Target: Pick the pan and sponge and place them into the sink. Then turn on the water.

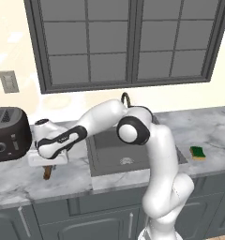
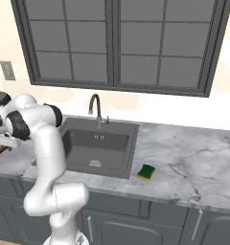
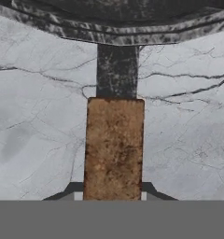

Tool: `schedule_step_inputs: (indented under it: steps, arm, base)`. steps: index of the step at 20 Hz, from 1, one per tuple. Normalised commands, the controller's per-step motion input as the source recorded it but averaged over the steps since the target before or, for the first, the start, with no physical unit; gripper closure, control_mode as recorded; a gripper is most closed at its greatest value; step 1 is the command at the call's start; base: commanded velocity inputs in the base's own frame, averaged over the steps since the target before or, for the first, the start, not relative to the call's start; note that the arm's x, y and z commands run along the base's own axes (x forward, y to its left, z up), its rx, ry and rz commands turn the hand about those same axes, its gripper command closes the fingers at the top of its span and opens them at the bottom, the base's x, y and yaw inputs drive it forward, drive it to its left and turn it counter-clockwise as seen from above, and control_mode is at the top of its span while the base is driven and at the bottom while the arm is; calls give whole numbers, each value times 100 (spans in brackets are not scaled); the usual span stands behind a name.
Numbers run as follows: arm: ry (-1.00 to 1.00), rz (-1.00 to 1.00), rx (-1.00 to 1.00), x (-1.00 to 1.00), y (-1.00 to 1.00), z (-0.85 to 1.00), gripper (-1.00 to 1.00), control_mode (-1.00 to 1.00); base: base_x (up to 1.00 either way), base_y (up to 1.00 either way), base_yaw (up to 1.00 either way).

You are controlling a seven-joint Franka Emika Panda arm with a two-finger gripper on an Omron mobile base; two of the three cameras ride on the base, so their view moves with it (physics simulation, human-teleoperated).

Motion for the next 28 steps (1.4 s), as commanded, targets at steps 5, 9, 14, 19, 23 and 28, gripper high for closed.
schedule_step_inputs:
  steps: [5, 9, 14, 19, 23, 28]
  arm:
    - [2, -11, 2, -16, -29, 27, 100, -100]
    - [2, -14, 3, -11, -26, 29, 100, -100]
    - [2, -15, 2, -8, -22, 25, 100, -100]
    - [0, -21, -1, -1, -6, 8, 100, -100]
    - [0, -23, -2, 0, -1, 2, 100, -100]
    - [0, -20, -1, 0, -7, 5, 100, -100]
  base:
    - [0, 0, 0]
    - [0, 0, 0]
    - [0, 0, 0]
    - [0, 0, 0]
    - [0, 0, 0]
    - [0, 0, 0]
